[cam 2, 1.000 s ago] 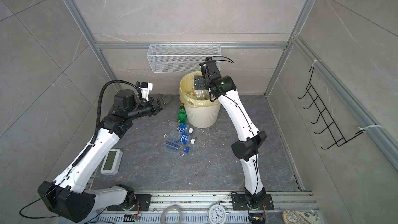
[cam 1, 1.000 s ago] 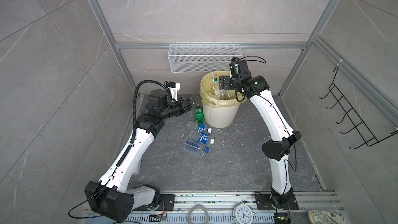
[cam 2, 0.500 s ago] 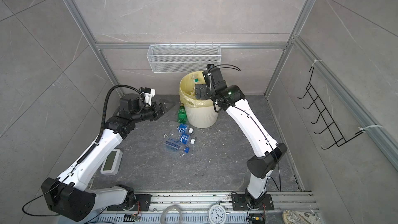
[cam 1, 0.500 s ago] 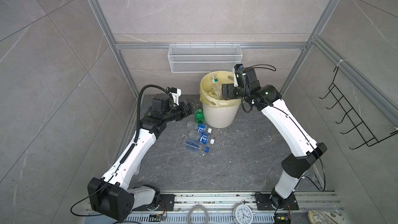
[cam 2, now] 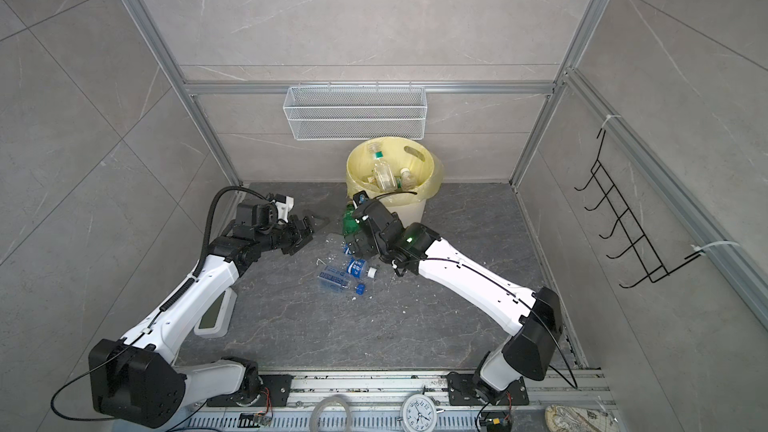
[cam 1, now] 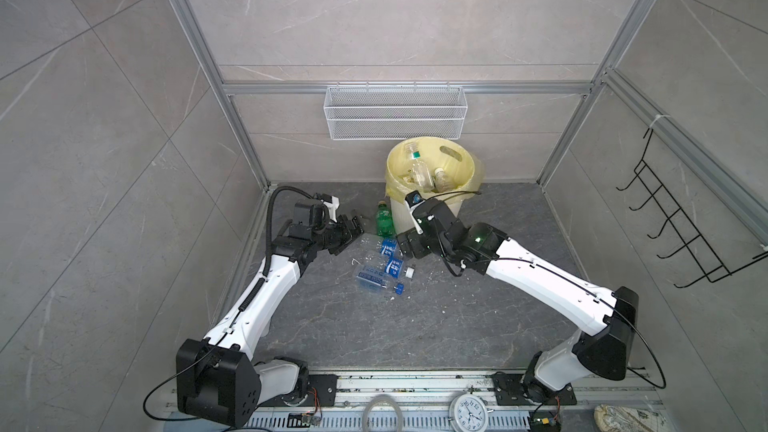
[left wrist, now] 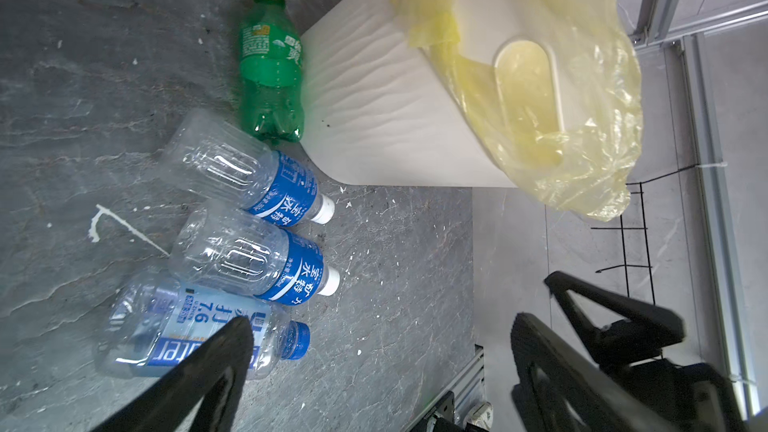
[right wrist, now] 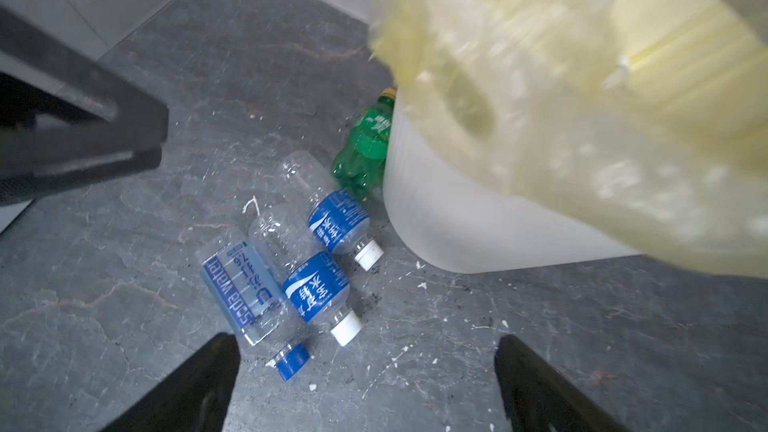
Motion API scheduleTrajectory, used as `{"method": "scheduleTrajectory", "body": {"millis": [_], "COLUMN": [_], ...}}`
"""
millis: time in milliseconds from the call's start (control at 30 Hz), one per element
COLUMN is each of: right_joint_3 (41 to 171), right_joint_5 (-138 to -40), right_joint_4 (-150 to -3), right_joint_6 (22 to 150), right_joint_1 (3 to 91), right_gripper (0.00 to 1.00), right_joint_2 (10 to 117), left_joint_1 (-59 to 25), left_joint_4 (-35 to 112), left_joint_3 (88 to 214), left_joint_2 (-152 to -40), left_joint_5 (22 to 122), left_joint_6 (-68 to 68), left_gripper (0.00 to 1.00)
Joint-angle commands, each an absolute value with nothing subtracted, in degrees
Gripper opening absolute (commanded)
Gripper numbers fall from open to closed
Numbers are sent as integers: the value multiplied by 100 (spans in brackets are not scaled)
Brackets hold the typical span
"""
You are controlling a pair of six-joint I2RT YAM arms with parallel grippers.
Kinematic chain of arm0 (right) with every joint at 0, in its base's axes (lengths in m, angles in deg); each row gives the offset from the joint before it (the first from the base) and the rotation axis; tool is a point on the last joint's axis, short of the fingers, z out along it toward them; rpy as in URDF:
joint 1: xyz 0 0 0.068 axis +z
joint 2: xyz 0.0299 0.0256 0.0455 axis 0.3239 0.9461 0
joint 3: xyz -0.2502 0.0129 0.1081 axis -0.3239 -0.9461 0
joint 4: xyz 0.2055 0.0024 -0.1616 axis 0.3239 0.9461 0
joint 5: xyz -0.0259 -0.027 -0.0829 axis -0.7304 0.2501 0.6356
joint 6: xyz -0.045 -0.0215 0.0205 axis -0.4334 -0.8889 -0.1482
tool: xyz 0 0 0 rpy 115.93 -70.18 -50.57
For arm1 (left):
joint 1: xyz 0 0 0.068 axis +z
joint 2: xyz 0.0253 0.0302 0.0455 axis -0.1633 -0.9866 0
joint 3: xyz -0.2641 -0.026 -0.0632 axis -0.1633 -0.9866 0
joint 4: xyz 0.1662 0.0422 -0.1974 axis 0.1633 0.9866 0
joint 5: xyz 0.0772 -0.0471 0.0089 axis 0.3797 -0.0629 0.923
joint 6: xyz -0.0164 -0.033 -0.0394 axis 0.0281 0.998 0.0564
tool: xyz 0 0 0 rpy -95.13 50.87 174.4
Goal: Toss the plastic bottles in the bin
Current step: 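Move the right gripper back toward the blue-labelled soda water bottle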
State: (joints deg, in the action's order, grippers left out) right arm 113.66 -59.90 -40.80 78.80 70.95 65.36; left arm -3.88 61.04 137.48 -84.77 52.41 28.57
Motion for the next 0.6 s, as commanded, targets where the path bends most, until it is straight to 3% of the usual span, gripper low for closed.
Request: {"method": "scheduleTrajectory", "body": {"millis": [0,200,567], "right_joint_3": [10879,10367,10313], "right_joint_5": [-6139,-6288,-6765], "right_joint_4": [-4686,-5285,-5731], "right_joint_6": [8181,8463,8666], "right_joint_1": [7333,7773,7796], "right_gripper": [99,99,99], "right_joint_2": [6521,7167,8116], "left_joint_1": [-104,482,533], "left_joint_4": [6038,6013,5895], "left_joint_3": [13485,12945,12518], "left_joint_2": [-8153,-8010,-8009], "left_joint_5": [4984,4649,4438], "left_joint_6": [3053,3167,3210], "left_gripper": [100,100,100]}}
